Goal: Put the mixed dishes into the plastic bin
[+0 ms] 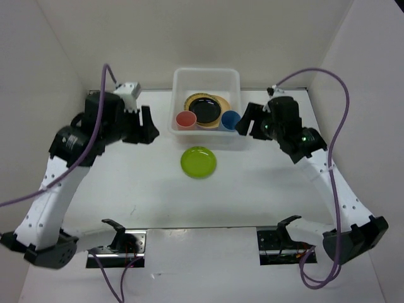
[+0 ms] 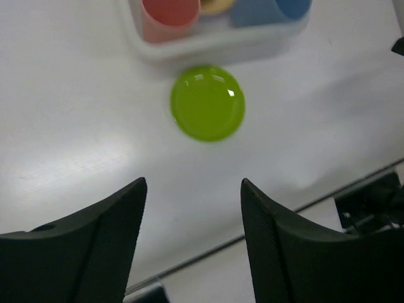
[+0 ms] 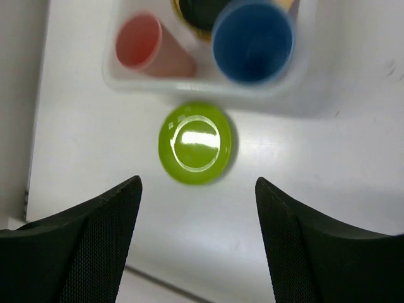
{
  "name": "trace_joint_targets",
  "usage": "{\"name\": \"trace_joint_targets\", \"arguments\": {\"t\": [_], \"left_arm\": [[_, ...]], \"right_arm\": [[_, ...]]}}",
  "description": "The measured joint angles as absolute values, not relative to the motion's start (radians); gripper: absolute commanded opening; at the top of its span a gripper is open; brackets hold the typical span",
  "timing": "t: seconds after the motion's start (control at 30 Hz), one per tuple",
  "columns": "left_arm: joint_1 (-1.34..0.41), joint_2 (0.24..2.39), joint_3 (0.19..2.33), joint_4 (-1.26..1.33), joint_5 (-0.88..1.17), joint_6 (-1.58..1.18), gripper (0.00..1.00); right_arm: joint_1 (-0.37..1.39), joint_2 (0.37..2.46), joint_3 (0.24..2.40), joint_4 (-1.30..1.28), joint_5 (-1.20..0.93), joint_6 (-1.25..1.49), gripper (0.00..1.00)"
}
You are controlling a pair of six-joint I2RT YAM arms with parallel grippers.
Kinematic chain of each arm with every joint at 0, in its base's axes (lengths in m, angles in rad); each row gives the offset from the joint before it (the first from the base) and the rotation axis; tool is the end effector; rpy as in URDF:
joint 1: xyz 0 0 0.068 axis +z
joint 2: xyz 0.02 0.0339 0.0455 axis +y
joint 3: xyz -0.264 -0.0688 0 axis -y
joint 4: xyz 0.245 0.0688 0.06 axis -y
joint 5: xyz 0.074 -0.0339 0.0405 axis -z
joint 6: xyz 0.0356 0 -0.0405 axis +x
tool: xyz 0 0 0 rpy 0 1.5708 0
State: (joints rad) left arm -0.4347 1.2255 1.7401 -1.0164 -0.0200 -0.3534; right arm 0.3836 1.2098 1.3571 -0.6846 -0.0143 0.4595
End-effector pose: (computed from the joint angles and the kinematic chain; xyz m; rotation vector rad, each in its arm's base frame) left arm 0.1912 -0.0880 0.4820 0.0731 2.1040 -0.4590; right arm 0.2358 0.0957 0.3997 0.0729 2.1501 0.5143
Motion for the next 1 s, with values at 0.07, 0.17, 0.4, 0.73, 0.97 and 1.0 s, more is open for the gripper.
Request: {"name": "trace_joint_targets", "arguments": {"t": [0.07, 0.17, 0.4, 0.73, 0.97, 1.0], "left_arm": [[-0.434, 1.118, 1.521, -0.956, 0.043, -0.398, 0.62], [-0.434, 1.041, 1.265, -0.863, 0.125, -0.452, 0.6], [-0.434, 1.055, 1.079, -0.766, 0.199, -0.515, 0.65], [-0.426, 1.029, 1.087, -0.702, 0.223, -0.527, 0.67], [-0.426, 1.029, 1.104, -0.711, 0.215, -0.524, 0.69], [-0.426, 1.029, 1.105, -0.711, 0.214, -0.524, 0.69]], "right_arm": [[0.384, 1.15, 1.221, -0.652, -0.066, 0.494, 0.77], [0.385, 1.145, 1.028, -0.579, -0.138, 0.544, 0.77], [0.444, 1.198, 0.719, -0.332, -0.237, 0.709, 0.76], [0.584, 1.429, 0.593, 0.162, -0.187, 1.017, 0.73], [0.692, 1.545, 0.513, 0.383, -0.073, 1.234, 0.68], [0.704, 1.555, 0.508, 0.413, -0.056, 1.258, 0.67]]}}
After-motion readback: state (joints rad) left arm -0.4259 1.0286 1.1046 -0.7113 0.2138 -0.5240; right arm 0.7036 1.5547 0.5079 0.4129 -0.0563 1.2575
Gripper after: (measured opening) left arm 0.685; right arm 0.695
